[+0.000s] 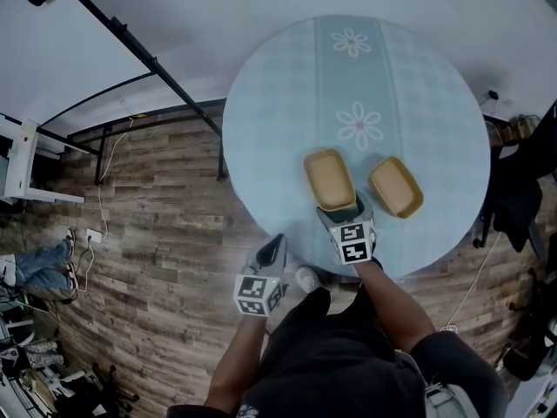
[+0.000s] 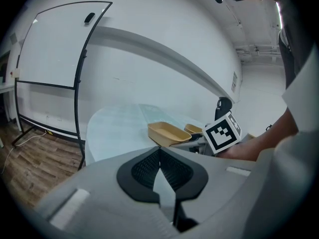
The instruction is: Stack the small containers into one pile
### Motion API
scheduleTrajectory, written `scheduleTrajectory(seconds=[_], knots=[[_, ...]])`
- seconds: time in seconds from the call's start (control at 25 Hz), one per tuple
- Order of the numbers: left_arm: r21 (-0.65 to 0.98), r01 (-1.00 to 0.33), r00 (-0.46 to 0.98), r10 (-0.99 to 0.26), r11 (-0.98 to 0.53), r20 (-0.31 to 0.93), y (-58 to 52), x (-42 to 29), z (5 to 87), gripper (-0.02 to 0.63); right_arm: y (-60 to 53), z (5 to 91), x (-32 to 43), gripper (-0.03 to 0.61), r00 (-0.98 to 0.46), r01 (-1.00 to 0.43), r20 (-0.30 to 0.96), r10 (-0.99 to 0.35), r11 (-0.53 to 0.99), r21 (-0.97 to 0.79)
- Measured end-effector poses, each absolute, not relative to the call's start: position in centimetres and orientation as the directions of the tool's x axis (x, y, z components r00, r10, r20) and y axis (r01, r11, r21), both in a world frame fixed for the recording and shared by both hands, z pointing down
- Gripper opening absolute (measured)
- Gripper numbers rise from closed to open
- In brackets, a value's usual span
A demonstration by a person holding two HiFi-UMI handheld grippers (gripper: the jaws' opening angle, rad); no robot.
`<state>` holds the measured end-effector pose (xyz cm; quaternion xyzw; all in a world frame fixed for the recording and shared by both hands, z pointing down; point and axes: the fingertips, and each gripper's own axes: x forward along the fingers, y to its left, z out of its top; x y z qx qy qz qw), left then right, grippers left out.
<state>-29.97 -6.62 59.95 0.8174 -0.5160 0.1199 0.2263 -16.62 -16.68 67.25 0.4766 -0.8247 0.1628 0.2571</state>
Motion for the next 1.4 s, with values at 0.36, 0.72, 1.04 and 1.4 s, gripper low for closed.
scheduleTrajectory(seconds=[0.36,0.72,1.04,1.4], knots=[[0.244,-0.91,0.41,-0.807,-0.334,0.425,-5.6,-27.0,59.1,0.005,-15.7,61.0,-16.0,0.46,-0.506,-0.821,0.469,-0.724,0.571,-0.005],[0.246,-0.92,0.385,-0.829,-0.307,0.406,-5.9,-21.8,57.6,0.005,-15.2,56.7,-12.5,0.46,-0.578,-0.758,0.423,-0.698,0.651,0.039],[0.25,-0.922,0.378,-0.83,-0.297,0.41,-6.0,-16.2,57.3,0.005,-14.7,56.3,-6.5,0.46,-0.61,-0.72,0.427,-0.667,0.692,0.052],[0.239,-0.933,0.347,-0.849,-0.27,0.398,-6.8,-10.4,57.1,0.005,-15.0,58.2,0.2,0.46,-0.618,-0.694,0.47,-0.63,0.719,0.051]])
